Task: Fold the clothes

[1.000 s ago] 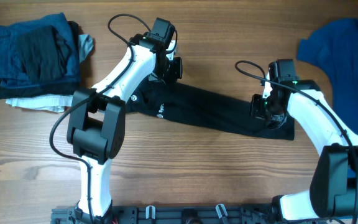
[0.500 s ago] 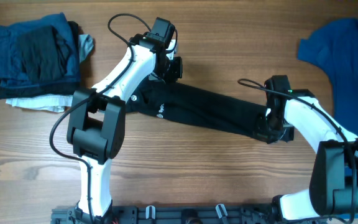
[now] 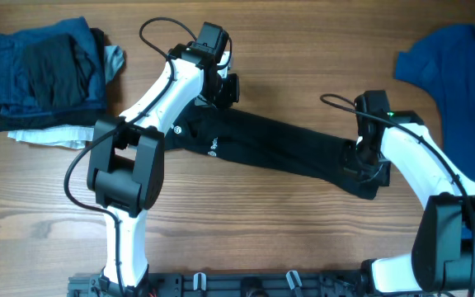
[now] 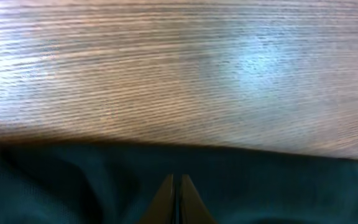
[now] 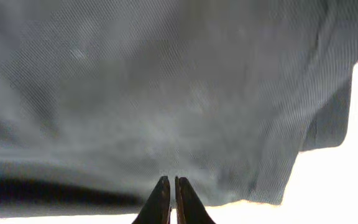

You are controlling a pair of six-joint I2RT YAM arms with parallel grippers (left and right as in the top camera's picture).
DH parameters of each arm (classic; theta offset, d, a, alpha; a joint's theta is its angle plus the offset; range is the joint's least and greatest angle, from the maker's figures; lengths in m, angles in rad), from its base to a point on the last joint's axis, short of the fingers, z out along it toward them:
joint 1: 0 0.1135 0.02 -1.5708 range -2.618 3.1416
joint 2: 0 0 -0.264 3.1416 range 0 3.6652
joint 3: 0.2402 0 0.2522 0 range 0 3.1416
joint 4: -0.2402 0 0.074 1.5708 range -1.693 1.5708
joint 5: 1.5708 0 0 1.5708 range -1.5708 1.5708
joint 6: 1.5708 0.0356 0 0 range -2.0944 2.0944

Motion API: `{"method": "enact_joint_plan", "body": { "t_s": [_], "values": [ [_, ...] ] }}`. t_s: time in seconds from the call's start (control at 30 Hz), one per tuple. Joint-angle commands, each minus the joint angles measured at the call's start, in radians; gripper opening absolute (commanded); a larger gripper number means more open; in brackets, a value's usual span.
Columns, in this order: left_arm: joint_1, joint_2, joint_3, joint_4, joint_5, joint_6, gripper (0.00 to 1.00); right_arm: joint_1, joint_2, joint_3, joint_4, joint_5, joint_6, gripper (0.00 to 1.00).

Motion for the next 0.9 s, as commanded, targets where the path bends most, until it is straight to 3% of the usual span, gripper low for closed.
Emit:
{"method": "enact_joint_plan", "body": {
  "t_s": [0.0, 0.2, 0.5, 0.87],
  "values": [
    [-0.026, 0.017, -0.007, -0.026, 0.028, 0.042, 0.04, -0.008, 0.019, 0.013, 0.052, 0.009, -0.007, 0.05],
    [-0.049, 0.017, -0.007, -0.101, -0.037, 0.057, 0.04, -0.035, 0.073, 0.013, 0.133, 0.006, -0.009, 0.04],
    [-0.012, 0.017, -0.008, -0.394, -0.182, 0.020, 0.04, -0.071, 0.188, 0.013, 0.206, 0.006, -0.034, 0.04],
    [0.064, 0.017, -0.136, -0.390, -0.256, -0.033, 0.04, -0.071, 0.252, 0.014, 0.315, 0.006, -0.066, 0.05]
  ]
}}
